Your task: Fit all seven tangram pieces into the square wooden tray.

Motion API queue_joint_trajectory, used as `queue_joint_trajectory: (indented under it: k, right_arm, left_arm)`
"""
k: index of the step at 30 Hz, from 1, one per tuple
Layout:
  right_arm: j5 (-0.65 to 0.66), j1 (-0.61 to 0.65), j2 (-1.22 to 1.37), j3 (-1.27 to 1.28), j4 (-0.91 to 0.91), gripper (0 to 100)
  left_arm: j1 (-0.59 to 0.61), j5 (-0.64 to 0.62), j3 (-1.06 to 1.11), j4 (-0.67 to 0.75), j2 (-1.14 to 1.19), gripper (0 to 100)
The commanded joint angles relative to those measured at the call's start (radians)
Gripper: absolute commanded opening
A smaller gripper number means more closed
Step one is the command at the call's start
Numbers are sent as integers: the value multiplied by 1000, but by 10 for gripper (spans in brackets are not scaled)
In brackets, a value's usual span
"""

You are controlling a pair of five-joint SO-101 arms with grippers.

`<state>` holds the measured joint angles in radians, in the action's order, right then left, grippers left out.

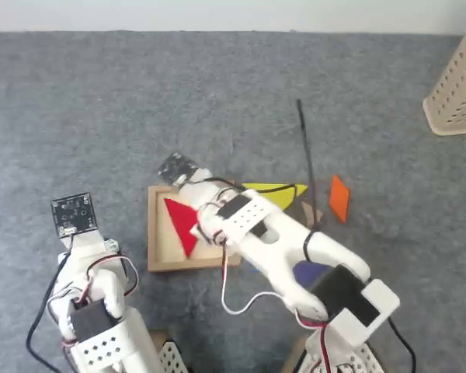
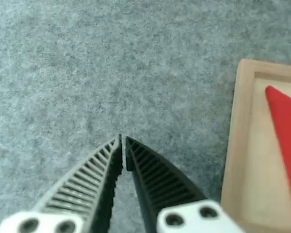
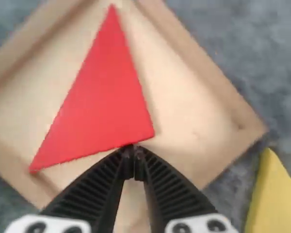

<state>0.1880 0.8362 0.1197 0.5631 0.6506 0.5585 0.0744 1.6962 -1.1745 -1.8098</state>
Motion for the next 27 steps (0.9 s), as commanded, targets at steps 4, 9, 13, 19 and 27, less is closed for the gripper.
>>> queue_joint_trajectory:
  k: [4, 9, 13, 19, 27]
  right_arm:
    - [11, 128, 7, -58, -10, 13]
    - [11, 114, -2, -55, 2, 13]
    - [11, 41, -2, -60, 38, 13]
    - [11, -77, 4, -55, 56, 9]
    - [11, -185, -4, -21, 104, 9]
  left_arm:
    - [-5, -14, -10, -6, -8, 13]
    - [-5, -14, -10, -6, -8, 13]
    - [-5, -14, -10, -6, -8, 13]
    - [-5, -14, -10, -6, -8, 13]
    - [-5, -14, -10, -6, -8, 13]
